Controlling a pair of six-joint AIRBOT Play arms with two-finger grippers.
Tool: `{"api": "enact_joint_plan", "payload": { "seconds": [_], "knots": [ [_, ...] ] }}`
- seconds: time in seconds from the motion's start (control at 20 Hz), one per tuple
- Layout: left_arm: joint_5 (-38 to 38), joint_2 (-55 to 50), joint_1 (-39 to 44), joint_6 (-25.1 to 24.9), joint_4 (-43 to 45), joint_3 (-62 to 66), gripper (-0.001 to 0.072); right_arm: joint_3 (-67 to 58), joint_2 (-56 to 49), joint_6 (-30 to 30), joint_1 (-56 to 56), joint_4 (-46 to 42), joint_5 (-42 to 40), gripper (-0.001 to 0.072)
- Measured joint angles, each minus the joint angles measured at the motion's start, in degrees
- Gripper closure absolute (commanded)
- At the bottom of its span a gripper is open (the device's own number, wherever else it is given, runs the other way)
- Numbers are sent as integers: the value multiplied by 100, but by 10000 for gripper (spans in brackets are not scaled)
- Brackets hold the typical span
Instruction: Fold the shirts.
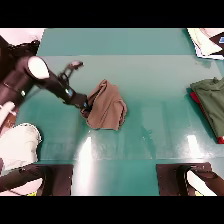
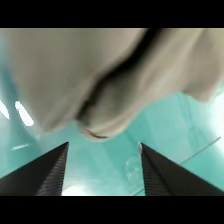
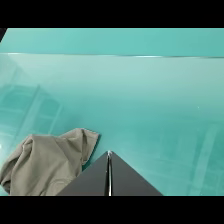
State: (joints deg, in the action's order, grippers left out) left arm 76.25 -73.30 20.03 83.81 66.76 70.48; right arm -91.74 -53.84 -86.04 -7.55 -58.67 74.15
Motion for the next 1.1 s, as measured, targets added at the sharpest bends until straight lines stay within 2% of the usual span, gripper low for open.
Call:
{"api": "enact_joint_plan", "payload": {
  "seconds": [0.25,0.55,0.6,0.65,0.7,0.9,1.1],
  "knots": [
    [-1141,284,621,210,22,-1340,180,0,0,0,0,2,15,698],
    [-2065,249,804,610,190,-1897,184,0,0,0,0,13,173,698],
    [-2133,201,811,638,151,-1926,210,0,0,0,0,13,199,698],
    [-2179,153,815,662,85,-1947,420,0,0,0,0,17,210,698],
    [-2216,114,822,680,26,-1963,670,0,0,2,0,17,223,698],
    [-2277,52,826,713,-116,-1947,683,0,0,0,0,17,273,698],
    [-1845,476,791,581,-105,-1261,683,0,0,0,0,22,304,697]
  ]
}}
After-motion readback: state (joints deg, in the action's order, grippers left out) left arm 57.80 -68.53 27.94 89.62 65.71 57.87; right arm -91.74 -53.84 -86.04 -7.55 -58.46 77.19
